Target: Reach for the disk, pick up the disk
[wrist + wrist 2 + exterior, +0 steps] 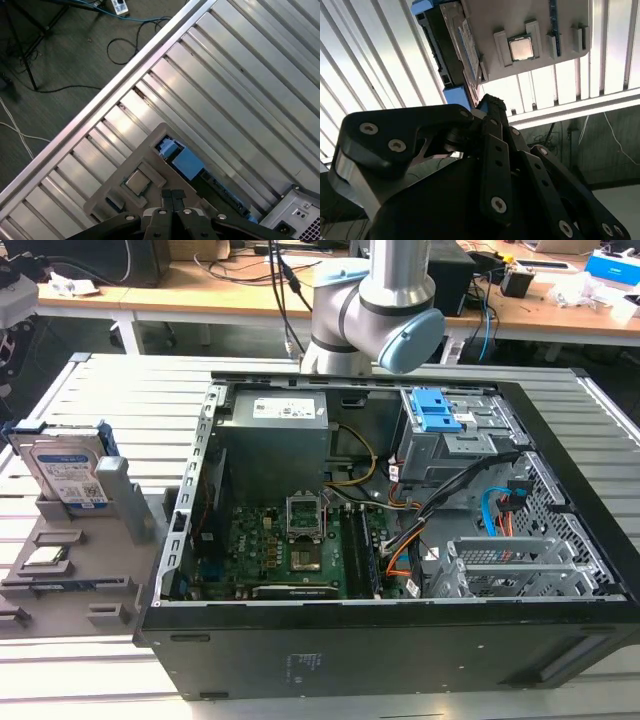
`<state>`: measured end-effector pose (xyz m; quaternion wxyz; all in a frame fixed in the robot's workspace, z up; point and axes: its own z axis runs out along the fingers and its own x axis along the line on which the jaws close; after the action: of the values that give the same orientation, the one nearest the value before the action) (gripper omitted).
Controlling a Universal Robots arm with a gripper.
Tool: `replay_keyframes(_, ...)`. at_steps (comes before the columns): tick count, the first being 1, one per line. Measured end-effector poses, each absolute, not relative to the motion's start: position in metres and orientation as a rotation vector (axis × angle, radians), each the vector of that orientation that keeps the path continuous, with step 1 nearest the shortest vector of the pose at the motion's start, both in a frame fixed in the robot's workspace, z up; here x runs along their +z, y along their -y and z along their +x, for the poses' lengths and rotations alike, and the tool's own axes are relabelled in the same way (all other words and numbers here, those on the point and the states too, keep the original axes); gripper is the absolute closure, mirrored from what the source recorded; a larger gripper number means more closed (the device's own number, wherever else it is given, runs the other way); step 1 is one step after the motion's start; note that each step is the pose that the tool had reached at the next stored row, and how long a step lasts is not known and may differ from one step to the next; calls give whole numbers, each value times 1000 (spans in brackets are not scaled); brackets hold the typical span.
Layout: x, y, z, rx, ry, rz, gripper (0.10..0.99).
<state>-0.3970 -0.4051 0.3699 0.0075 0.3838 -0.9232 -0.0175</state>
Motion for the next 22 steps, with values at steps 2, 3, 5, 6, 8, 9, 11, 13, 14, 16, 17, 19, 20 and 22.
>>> replay_keyframes(2,370,405,-397,-54,2867,1245,980)
replay_keyframes(3,370,405,-397,-54,2857,1266,980)
replay_keyframes(5,370,405,-397,-54,2837,1310,980)
replay_keyframes(6,370,405,-397,-54,2830,1324,980)
replay_keyframes(8,370,405,-397,-53,2810,1365,980)
replay_keyframes(9,370,405,-397,-53,2804,1378,980)
replay_keyframes(11,370,405,-397,-53,2787,1411,980)
replay_keyframes(13,370,405,-397,-52,2768,1445,980)
replay_keyframes(14,370,405,-397,-52,2765,1452,980)
replay_keyframes(16,370,405,-397,-52,2754,1473,980)
replay_keyframes(17,370,405,-397,-52,2747,1485,980)
replay_keyframes(19,370,405,-397,-52,2732,1511,980)
replay_keyframes(20,370,405,-397,-52,2725,1524,980)
replay_keyframes(22,370,405,-397,-51,2710,1550,980)
